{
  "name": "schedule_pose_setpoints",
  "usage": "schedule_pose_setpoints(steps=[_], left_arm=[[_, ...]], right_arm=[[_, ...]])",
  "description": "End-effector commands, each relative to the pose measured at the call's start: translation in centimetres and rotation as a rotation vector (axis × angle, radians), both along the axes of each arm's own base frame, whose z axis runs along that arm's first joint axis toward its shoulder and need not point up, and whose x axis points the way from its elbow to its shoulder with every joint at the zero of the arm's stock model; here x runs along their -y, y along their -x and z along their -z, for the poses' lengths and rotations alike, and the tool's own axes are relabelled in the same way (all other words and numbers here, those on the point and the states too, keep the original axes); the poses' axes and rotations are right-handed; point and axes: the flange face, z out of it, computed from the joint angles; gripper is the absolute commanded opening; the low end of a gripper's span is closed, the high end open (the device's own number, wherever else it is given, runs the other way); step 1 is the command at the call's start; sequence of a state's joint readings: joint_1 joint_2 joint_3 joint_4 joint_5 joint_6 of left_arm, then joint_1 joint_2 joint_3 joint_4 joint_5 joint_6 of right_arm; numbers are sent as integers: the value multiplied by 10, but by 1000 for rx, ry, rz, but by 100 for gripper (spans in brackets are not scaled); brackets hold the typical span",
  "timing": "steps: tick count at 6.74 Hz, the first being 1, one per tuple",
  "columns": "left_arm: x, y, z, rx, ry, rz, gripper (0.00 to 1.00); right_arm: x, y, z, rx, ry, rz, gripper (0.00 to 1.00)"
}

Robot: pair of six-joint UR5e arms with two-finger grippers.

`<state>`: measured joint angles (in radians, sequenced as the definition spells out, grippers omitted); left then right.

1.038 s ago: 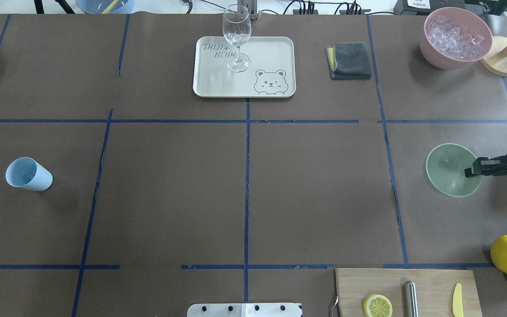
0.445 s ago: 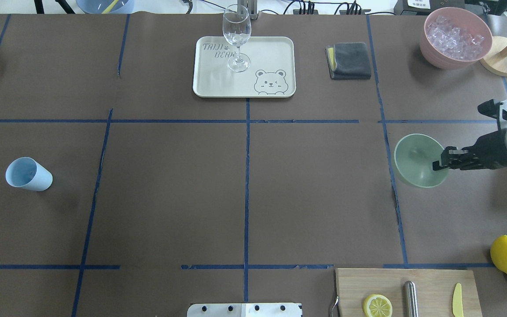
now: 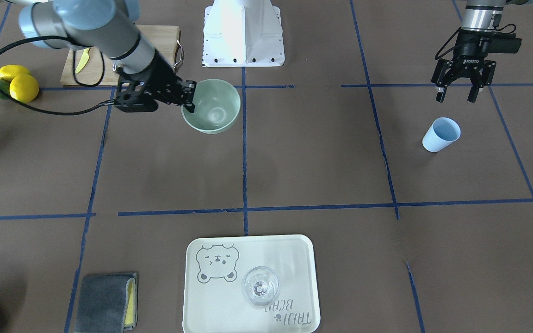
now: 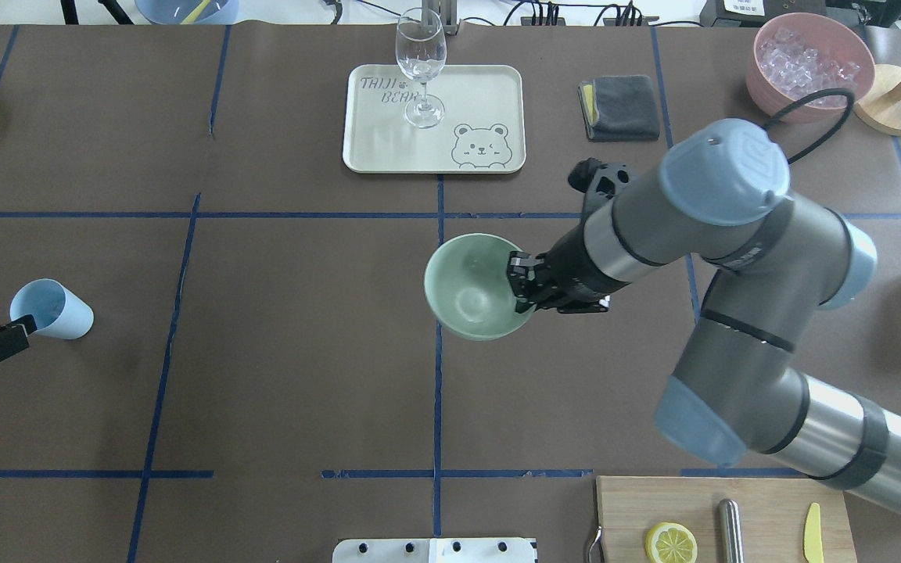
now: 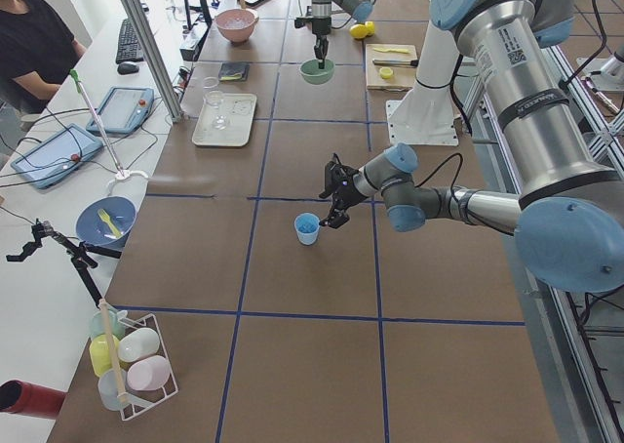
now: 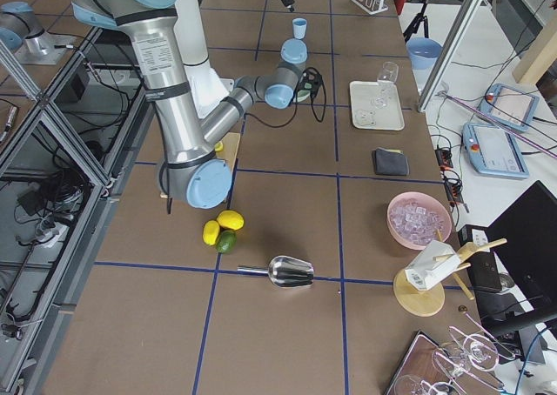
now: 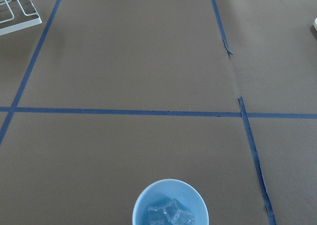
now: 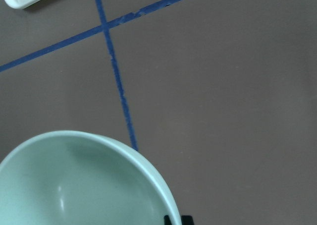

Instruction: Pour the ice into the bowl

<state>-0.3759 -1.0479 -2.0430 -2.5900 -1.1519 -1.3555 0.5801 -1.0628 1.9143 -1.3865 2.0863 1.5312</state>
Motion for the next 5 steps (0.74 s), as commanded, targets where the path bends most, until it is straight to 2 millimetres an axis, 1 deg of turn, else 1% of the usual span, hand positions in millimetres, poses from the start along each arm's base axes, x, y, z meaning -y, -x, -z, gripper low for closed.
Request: schedule_pose_setpoints(steps=[1, 2, 3, 4, 5], left_arm=[[-7, -24, -30, 42, -48, 78, 100], [-6, -33, -37, 49, -55, 88, 100], [-4, -53, -36, 16, -56, 101, 100], [-2, -60, -46, 26, -59, 113, 100], [3, -66, -49, 35, -88, 153, 100]], right_arm=[[-10, 78, 66, -41, 14, -7, 0], [-1, 112, 87, -57, 13, -11, 0], [-1, 144, 104, -74, 16, -11, 0], [2, 176, 113, -107, 19, -9, 0], [1, 195, 115, -116, 1, -29, 0]])
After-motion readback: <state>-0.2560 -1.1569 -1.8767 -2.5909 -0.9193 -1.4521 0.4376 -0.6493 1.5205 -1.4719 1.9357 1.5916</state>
